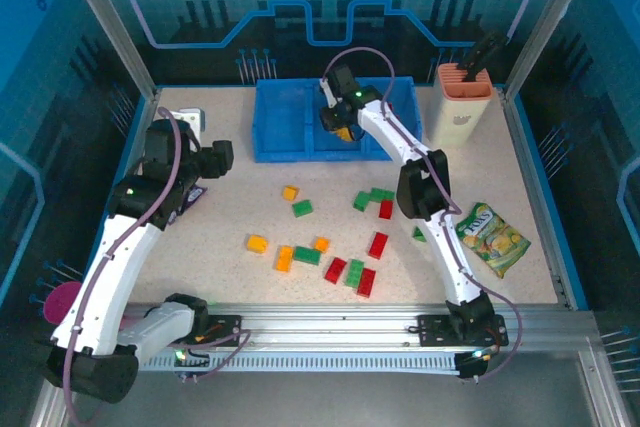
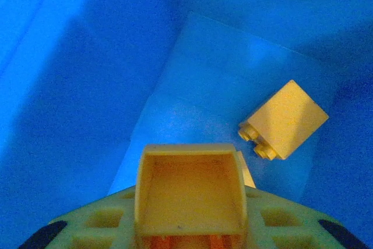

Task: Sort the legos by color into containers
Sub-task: Place the lego in the container, then pick up the lego from the bottom-center of the table.

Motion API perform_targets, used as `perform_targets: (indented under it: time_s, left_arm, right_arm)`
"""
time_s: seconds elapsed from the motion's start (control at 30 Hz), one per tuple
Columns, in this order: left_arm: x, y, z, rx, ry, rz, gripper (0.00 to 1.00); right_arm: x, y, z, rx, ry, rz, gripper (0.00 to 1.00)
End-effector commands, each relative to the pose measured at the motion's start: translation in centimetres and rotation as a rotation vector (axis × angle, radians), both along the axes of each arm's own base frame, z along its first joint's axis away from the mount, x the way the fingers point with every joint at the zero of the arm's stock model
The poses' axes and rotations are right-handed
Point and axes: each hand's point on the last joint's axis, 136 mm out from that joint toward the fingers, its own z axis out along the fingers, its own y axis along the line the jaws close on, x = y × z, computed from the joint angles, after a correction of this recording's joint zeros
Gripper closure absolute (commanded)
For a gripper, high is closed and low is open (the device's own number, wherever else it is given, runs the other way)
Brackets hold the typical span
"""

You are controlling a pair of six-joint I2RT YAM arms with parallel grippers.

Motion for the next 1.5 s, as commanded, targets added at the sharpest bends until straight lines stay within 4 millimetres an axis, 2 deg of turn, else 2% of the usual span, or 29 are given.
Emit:
perform_targets:
  time_s: [0.0,0.23,0.33,0.4,0.5,0.63,0.8,0.9,1.03,1.2,1.47]
  left_arm:
    - [-0.1,0.1,0.5,-0.008,-0.004,-0.001,0.22]
    - [-0.2,0.2,0.7,-0.004,-0.005,-0.002,0.21]
    - [-0.5,0.2,1.0,-0.006,-0.011,-0.001,0.2]
    - [-0.7,0.3,1.3,-0.005,-0.024,0.002,0.2]
    - [-0.7,0.4,1.6,-0.005,-0.032,0.004,0.2]
    - [-0.7,0.2,1.4,-0.004,-0.03,-0.008,0.19]
    - [-0.9,0.1,1.5,-0.001,-0.037,-0.021,0.19]
    - [-1.1,0.0,1.7,-0.004,-0.046,-0.032,0.19]
    - [-1.5,-0.2,1.8,-0.008,-0.045,-0.043,0.19]
    - [-1.6,0.0,1.4,-0.004,-0.037,-0.035,0.19]
    - [-1.3,-0.1,1.2,-0.005,-0.034,-0.034,0.17]
  right_arm:
    - [0.0,0.1,0.7,0.044,0.01,0.006,0.62]
    - [-0.6,0.2,1.5,0.061,0.006,0.023,0.5]
    - [-1.2,0.4,2.5,0.066,0.0,0.038,0.53]
    - [-1.9,0.7,3.9,0.065,-0.019,0.056,0.53]
    - [-4.2,0.9,7.5,0.061,-0.068,0.093,0.48]
    - [-9.7,0.6,9.6,0.016,-0.097,0.144,0.44]
    - [-17.8,-0.3,7.3,-0.033,0.021,0.17,0.43]
    - [-23.0,0.4,5.8,-0.025,0.101,0.238,0.43]
    - [-27.8,0.5,4.0,-0.026,0.168,0.288,0.42]
    - [-31.4,0.5,0.5,-0.004,0.337,0.224,0.41]
    - [-33.4,3.3,-3.1,0.117,0.467,0.12,0.36]
